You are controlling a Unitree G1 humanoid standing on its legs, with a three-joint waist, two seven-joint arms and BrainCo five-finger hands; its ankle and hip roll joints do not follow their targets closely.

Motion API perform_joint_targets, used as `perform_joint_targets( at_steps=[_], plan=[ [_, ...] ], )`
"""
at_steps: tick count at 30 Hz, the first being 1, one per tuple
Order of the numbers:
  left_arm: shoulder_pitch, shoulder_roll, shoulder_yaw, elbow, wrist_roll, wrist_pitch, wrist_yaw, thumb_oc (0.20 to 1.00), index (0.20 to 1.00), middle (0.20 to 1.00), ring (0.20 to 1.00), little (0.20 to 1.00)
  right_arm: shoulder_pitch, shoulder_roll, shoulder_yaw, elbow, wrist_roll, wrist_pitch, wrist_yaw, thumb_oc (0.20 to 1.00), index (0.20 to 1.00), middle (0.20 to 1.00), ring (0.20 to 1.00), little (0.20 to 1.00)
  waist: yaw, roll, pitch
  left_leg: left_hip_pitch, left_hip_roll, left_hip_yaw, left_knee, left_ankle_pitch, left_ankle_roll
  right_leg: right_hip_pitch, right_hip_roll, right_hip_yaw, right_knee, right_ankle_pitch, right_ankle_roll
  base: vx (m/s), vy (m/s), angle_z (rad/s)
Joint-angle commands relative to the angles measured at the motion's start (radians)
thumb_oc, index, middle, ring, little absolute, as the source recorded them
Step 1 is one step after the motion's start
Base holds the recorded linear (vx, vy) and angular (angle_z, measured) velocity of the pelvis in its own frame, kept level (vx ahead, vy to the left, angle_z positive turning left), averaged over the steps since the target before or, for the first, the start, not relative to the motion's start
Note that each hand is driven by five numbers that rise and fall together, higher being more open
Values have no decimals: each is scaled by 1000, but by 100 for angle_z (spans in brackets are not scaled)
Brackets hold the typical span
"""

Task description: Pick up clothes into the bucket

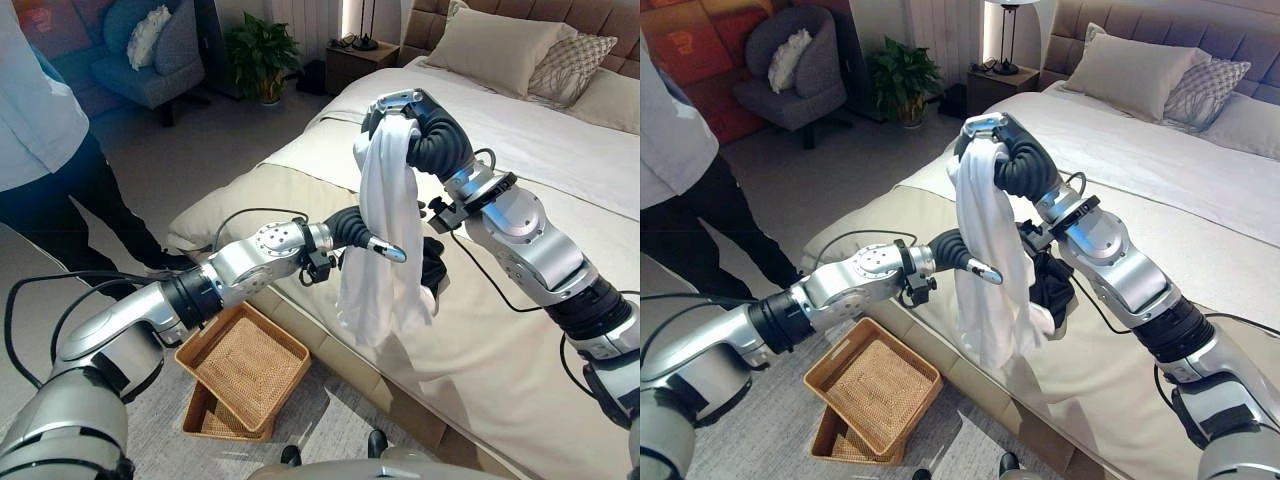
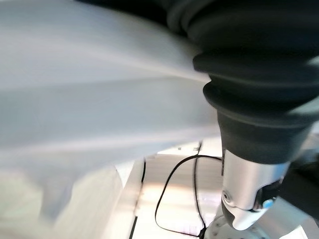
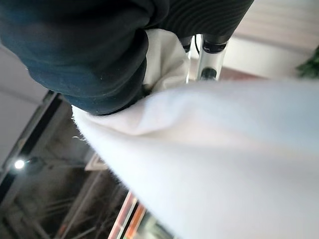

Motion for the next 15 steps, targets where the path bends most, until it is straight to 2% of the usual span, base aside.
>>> perform_joint_targets(
  at_steps=[1, 2, 5, 7, 11, 12, 14, 15],
  plan=[
    [-134, -59, -3, 117, 67, -61, 27, 1000, 1000, 1000, 1000, 1000, -142, 33, -12, -83, 18, -69, -19, 200, 200, 200, 200, 200, 4, -27, -31, -28, -18, -9, 84, -57, 0, -2, -40, -21, 85, -44, 65, -3, 2, -4],
    [-129, -88, 13, 148, 134, -77, 58, 1000, 1000, 1000, 1000, 1000, -145, 45, -15, -92, 9, -70, -24, 200, 200, 200, 200, 200, 5, -27, -29, -30, -18, -9, 87, -59, 2, -5, -40, -19, 88, -44, 64, 0, 0, 0],
    [-100, -193, 60, 217, 195, -83, 87, 1000, 1000, 1000, 1000, 1000, -148, 80, -27, -106, -17, -69, -37, 200, 200, 200, 200, 200, 5, -30, -24, -34, -21, -10, 92, -62, 6, -9, -43, -15, 91, -45, 64, 0, 0, 0],
    [-87, -251, 67, 237, 172, -68, 69, 1000, 1000, 1000, 1000, 1000, -161, 102, -35, -104, -26, -67, -40, 200, 200, 200, 200, 200, 2, -29, -25, -35, -23, -9, 95, -66, 9, -12, -44, -7, 91, -46, 65, 4, 5, -2],
    [-77, -274, 55, 215, 87, -36, 29, 1000, 1000, 1000, 1000, 1000, -172, 112, -32, -97, -23, -66, -40, 200, 200, 200, 200, 200, -4, -25, -26, -34, -24, -4, 96, -70, 11, -15, -45, 0, 90, -45, 65, 17, 17, -4],
    [-68, -267, 49, 184, 31, -14, -2, 523, 523, 523, 523, 523, -175, 113, -32, -94, -26, -64, -35, 200, 200, 200, 200, 200, -9, -23, -28, -32, -25, 0, 96, -72, 12, -15, -45, 4, 88, -43, 65, 14, 12, -3],
    [-55, -256, 56, 169, 2, -14, -7, 200, 200, 200, 200, 200, -171, 112, -37, -92, -27, -65, -34, 200, 200, 200, 200, 200, -9, -23, -29, -33, -24, 2, 96, -72, 12, -16, -44, 5, 87, -42, 65, 8, 7, -2],
    [-42, -234, 62, 146, -18, -21, -8, 200, 200, 200, 200, 200, -163, 106, -44, -94, -34, -67, -36, 200, 200, 200, 200, 200, -9, -23, -30, -33, -24, 3, 96, -73, 12, -17, -45, 6, 85, -41, 65, 9, 6, -4]
  ],
)
